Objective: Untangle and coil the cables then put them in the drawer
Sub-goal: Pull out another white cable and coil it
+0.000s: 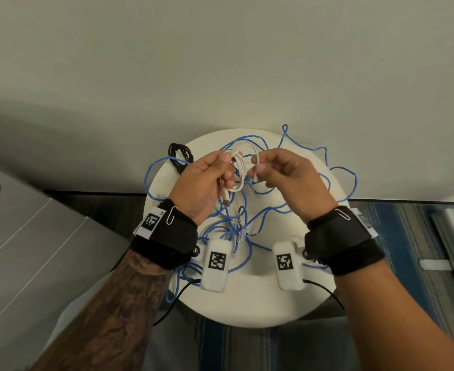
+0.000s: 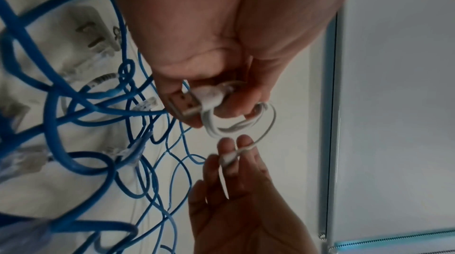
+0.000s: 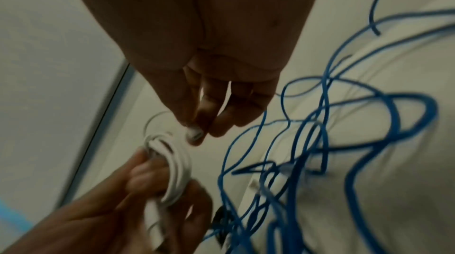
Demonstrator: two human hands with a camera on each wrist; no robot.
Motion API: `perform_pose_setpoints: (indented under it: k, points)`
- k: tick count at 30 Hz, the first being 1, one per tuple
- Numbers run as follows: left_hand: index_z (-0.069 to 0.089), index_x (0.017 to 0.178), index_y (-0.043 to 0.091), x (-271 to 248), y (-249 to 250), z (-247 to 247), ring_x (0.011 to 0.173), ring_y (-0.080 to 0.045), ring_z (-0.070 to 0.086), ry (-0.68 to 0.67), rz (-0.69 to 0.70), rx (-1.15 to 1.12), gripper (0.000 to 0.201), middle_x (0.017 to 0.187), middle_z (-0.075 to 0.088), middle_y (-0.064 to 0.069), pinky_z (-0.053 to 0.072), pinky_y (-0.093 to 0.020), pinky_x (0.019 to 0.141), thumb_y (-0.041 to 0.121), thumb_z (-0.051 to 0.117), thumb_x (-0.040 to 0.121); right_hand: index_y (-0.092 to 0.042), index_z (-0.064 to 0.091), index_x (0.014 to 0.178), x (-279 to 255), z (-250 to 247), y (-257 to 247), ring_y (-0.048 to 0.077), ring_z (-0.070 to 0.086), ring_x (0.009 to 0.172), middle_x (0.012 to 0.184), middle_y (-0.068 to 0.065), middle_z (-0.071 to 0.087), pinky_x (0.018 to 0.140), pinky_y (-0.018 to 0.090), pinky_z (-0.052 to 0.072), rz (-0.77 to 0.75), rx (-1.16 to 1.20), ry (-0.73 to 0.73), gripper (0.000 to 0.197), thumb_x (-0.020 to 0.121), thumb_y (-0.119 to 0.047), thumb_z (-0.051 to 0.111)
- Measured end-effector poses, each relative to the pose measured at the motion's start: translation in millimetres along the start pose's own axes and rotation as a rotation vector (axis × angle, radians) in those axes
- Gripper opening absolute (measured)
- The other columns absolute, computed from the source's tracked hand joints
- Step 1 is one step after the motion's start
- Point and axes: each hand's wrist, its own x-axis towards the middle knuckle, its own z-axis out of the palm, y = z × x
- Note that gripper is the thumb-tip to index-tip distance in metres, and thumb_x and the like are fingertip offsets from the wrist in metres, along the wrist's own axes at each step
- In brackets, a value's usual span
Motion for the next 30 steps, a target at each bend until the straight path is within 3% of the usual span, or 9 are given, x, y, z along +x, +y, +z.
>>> perform_pose_setpoints:
  k: [3,9,14,16,19,23,25,28,30]
  points:
    - [0.066,0.106,0.009,-0.1,-0.4,0.7,0.067,-0.012,0.051,0.0,-0.02,0.006,0.02,0.072,0.052,0.0,0.046,-0.027,0.063,0.018,0.048,0.101,-0.008,0.069,0.102,1.1,10.4,-0.2,0.011,0.068,0.078,0.091,0.006,0.072,0.068,0.023,0.053,0.026,0.069,0.068,0.011,0.095,-0.004,0.062]
    - [0.067,0.111,0.008,-0.8,2.8,-1.7,0.077,-0.017,0.054,-0.02,-0.076,0.042,0.024,0.079,0.054,-0.002,0.053,-0.034,0.064,0.019,0.048,0.1,-0.008,0.069,0.108,1.2,18.8,-2.3,0.011,0.066,0.074,0.084,0.0,0.074,0.069,0.027,0.049,0.132,0.161,0.027,0.016,0.097,-0.007,0.057]
    - [0.063,0.119,0.005,-0.4,3.0,-2.3,0.09,-0.028,0.058,-0.011,-0.08,0.033,0.029,0.093,0.058,-0.013,0.054,-0.039,0.071,0.021,0.047,0.101,-0.02,0.059,0.127,-2.2,22.3,-6.2,0.018,0.065,0.079,0.086,0.016,0.07,0.078,0.029,0.054,0.032,0.132,-0.085,0.038,0.091,-0.012,0.07]
    - [0.064,0.116,0.006,0.1,2.8,-1.9,0.093,-0.03,0.058,-0.009,-0.073,0.03,0.027,0.096,0.056,-0.017,0.055,-0.039,0.072,0.021,0.048,0.101,-0.016,0.056,0.127,-3.9,26.1,-5.0,0.021,0.07,0.084,0.092,0.012,0.072,0.084,0.035,0.059,-0.021,0.104,-0.121,0.047,0.086,-0.009,0.077]
    - [0.063,0.12,0.004,-0.5,2.7,-0.2,0.093,-0.024,0.064,-0.017,-0.062,0.025,0.027,0.1,0.065,-0.014,0.056,-0.036,0.072,0.016,0.046,0.101,-0.011,0.059,0.118,-4.5,31.3,-5.1,0.02,0.071,0.084,0.09,0.006,0.072,0.082,0.036,0.059,-0.046,0.088,-0.035,0.033,0.089,-0.009,0.073]
    - [0.066,0.113,0.009,-2.9,2.9,2.6,0.089,-0.02,0.065,-0.043,-0.017,0.042,0.025,0.104,0.067,-0.015,0.057,-0.035,0.074,0.013,0.045,0.101,-0.012,0.059,0.109,-7.3,37.5,-7.7,0.04,0.067,0.079,0.079,0.023,0.067,0.076,0.046,0.056,-0.053,0.051,0.075,0.02,0.096,-0.027,0.065]
    - [0.066,0.116,0.007,-3.2,2.2,2.9,0.084,-0.018,0.065,-0.042,-0.002,0.067,0.026,0.101,0.065,-0.018,0.055,-0.033,0.072,0.015,0.046,0.101,-0.012,0.054,0.106,-7.3,38.4,-9.5,0.036,0.068,0.074,0.077,0.024,0.067,0.072,0.043,0.056,-0.038,0.031,0.108,0.021,0.098,-0.029,0.061]
    - [0.067,0.115,0.007,-3.1,0.3,3.2,0.085,-0.022,0.062,-0.04,0.019,0.095,0.027,0.1,0.062,-0.026,0.054,-0.034,0.075,0.019,0.047,0.101,-0.006,0.049,0.102,-5.1,36.8,-9.9,0.018,0.068,0.065,0.073,0.015,0.07,0.064,0.027,0.055,-0.042,0.03,0.094,0.022,0.1,-0.027,0.058]
    - [0.067,0.113,0.006,-3.5,0.3,4.4,0.079,-0.02,0.058,-0.032,0.024,0.105,0.027,0.086,0.06,-0.017,0.052,-0.034,0.074,0.021,0.049,0.1,-0.003,0.048,0.099,-3.4,35.6,-9.2,0.013,0.066,0.065,0.071,0.006,0.069,0.063,0.023,0.052,-0.056,0.021,0.072,0.024,0.102,-0.026,0.055]
